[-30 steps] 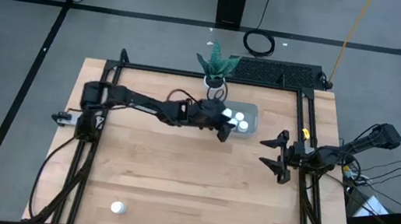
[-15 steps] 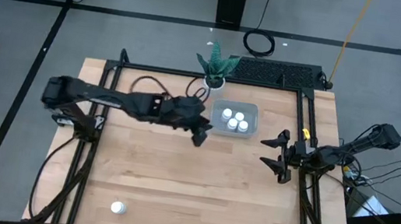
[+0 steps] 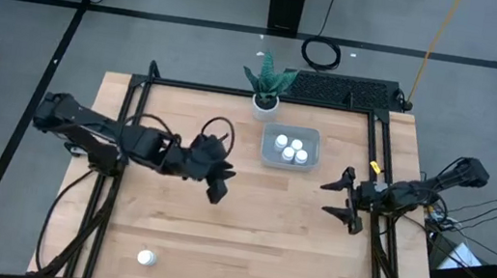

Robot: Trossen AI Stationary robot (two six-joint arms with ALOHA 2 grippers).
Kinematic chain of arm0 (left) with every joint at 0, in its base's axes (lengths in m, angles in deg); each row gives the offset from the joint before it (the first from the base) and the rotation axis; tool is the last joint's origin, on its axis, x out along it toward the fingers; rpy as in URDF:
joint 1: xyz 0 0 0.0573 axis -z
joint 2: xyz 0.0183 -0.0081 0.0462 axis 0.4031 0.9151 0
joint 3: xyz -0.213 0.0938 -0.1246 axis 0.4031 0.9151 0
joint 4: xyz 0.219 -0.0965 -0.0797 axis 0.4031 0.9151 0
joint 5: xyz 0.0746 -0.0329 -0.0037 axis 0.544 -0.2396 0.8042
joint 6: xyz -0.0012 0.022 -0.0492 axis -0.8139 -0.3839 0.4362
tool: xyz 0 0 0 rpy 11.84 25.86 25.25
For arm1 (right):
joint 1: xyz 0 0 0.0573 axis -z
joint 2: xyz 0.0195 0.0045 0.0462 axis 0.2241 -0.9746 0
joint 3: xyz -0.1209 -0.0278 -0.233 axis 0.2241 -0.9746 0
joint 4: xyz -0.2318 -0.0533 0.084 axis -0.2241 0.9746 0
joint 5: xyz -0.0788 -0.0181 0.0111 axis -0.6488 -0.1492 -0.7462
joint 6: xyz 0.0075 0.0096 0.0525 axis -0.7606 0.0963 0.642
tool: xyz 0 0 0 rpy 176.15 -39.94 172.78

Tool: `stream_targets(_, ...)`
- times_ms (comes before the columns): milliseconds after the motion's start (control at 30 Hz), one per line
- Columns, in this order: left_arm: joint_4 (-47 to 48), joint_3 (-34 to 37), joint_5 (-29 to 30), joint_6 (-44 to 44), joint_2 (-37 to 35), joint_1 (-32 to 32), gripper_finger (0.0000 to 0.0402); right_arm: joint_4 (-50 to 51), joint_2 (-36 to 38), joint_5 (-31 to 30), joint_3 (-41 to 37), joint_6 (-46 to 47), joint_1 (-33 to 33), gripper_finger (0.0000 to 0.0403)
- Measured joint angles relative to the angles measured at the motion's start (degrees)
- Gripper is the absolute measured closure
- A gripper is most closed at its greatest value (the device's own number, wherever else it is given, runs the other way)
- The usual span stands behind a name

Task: Pick and place pill bottles into a basket
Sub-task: Put the white pill bottle into the gray bin

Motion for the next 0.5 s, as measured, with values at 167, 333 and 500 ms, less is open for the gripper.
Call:
stream_targets(167, 6.93, -0.04, 1.59, 4.72, 0.02, 4.1, 0.0293, 6.53, 7.33, -0.15, -0.02, -0.12, 0.0, 0.0121)
stream_targets(333, 12.52, -0.03, 2.37, 9.53, -0.01, 8.72, 0.0293, 8.14, 9.63, -0.26, 0.09, -2.23, 0.02, 0.0117)
stream_targets(500, 16.98, -0.02, 0.35, 13.36, -0.03, 13.74, 0.0293, 8.99, 9.61, -0.56, 0.11, 0.52, 0.02, 0.0115)
